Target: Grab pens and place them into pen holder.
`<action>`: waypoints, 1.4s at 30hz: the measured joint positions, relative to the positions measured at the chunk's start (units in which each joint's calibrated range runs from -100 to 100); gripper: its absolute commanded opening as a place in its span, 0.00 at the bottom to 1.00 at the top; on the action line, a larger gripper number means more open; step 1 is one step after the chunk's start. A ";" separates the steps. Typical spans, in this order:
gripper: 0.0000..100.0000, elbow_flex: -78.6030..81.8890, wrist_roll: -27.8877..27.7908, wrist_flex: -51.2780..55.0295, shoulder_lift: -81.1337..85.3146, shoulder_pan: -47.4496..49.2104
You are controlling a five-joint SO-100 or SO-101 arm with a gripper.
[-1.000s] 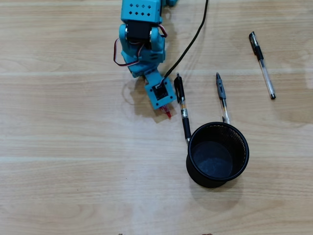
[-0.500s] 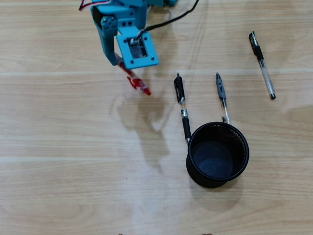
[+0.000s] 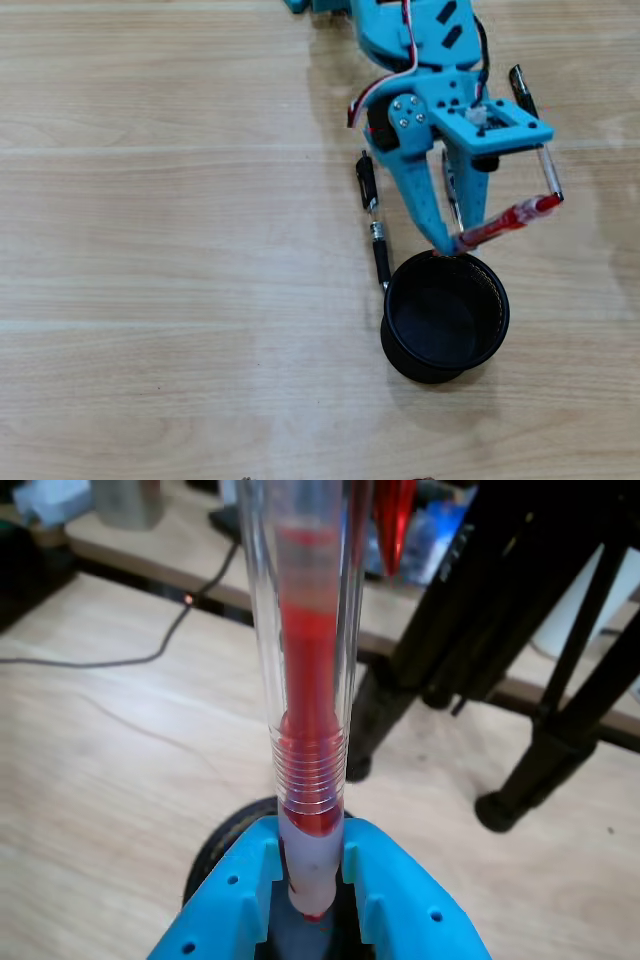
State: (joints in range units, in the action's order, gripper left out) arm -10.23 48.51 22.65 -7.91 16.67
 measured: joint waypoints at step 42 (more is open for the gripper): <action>0.25 18.33 -14.19 28.68 23.78 -5.57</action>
State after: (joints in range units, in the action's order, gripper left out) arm 8.10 34.32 51.34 15.87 11.10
